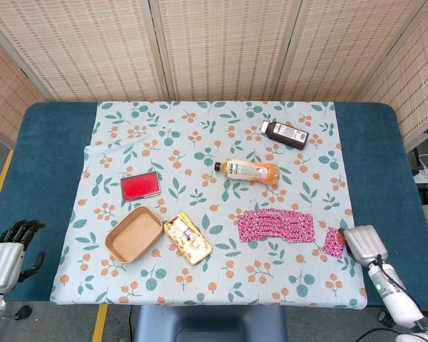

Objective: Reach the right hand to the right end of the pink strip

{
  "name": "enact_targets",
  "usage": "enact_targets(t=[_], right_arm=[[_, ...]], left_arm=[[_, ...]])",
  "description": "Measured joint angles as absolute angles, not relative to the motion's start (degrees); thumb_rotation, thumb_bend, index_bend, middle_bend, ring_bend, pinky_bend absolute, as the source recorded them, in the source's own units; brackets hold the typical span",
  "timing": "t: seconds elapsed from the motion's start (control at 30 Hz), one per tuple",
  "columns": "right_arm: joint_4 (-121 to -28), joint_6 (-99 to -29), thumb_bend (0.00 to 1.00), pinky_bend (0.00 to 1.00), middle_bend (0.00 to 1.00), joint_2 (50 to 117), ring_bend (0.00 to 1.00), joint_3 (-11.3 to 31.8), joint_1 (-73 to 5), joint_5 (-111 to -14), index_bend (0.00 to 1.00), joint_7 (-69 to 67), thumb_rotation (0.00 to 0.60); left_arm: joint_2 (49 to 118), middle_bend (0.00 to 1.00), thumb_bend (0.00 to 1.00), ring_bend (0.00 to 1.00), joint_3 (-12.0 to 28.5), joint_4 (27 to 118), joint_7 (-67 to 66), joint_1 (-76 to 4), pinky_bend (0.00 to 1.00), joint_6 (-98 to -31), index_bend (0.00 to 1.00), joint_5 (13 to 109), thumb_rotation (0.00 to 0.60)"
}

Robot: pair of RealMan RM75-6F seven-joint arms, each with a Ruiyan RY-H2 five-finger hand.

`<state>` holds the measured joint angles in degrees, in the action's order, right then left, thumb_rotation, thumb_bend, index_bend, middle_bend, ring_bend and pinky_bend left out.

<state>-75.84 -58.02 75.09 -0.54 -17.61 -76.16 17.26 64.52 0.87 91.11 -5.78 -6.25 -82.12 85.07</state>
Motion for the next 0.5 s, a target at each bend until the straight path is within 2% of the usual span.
enact_targets(t=[0.2, 0.5], right_arm=[[-79.71, -59.37, 0.94, 0.74, 0.79, 73.78, 0.83, 0.19, -17.18, -73.56, 0.51, 20.95, 0.600], [-77.29, -61.76, 0.94, 0.74, 0.79, 74.23, 0.83, -1.41, -17.61, -83.32, 0.28, 8.10, 0.600]], left_arm=[[64.49, 0.20, 0.42, 0.15, 0.92, 91.12, -5.84, -6.29, 0.28, -82.01, 0.21, 85.00, 0.600], [64.46, 0.20, 0.42, 0.15, 0.89, 91.28, -6.12, -6.42, 0.28, -81.49, 0.21, 84.65, 0.600]])
